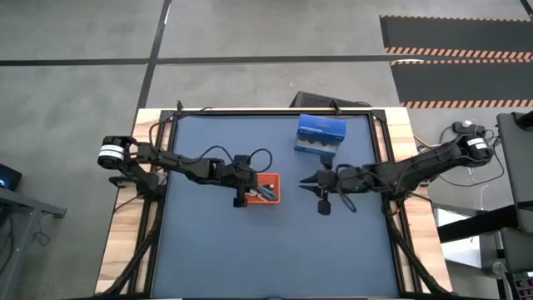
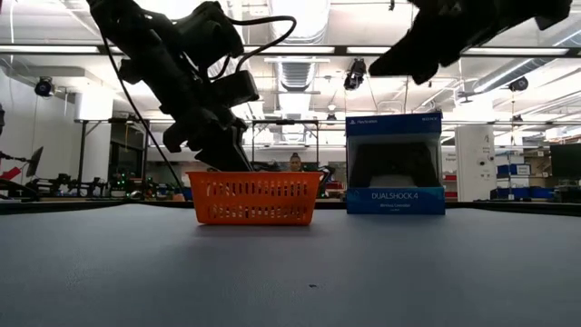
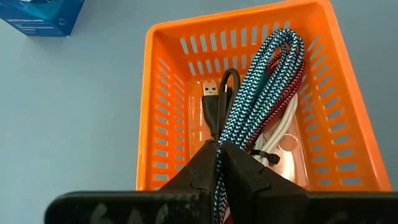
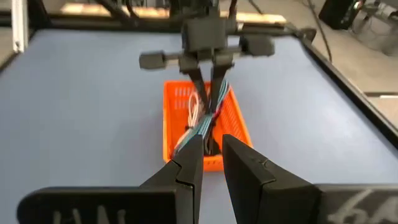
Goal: Pick and place USB-C Cables
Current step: Put the blue charger cable into the orange bin
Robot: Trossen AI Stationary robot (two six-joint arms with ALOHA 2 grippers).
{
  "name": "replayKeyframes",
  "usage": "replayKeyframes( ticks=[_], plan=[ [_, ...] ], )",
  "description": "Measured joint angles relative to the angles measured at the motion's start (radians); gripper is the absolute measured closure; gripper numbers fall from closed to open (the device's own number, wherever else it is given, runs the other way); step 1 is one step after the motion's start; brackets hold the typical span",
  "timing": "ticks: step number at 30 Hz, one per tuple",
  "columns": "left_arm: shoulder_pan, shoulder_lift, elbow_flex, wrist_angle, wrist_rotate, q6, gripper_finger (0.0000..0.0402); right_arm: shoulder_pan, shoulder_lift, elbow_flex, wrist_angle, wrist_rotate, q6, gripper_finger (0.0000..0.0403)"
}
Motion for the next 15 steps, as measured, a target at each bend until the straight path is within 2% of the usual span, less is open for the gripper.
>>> replayKeyframes(
  ticks=[4,11,15],
  plan=[
    [0.0,-0.015,0.011,-0.008,-0.002,0.0,0.0392,0.0,0.05,0.023,0.001,0.0,-0.001,0.0351],
    [0.0,-0.086,0.022,-0.009,-0.002,0.0,0.0392,0.0,0.062,0.038,0.003,0.0,-0.007,0.0351],
    [-0.001,-0.173,0.021,-0.172,-0.002,-0.005,0.0392,0.0,0.058,0.036,-0.003,-0.003,0.001,0.0351]
  ],
)
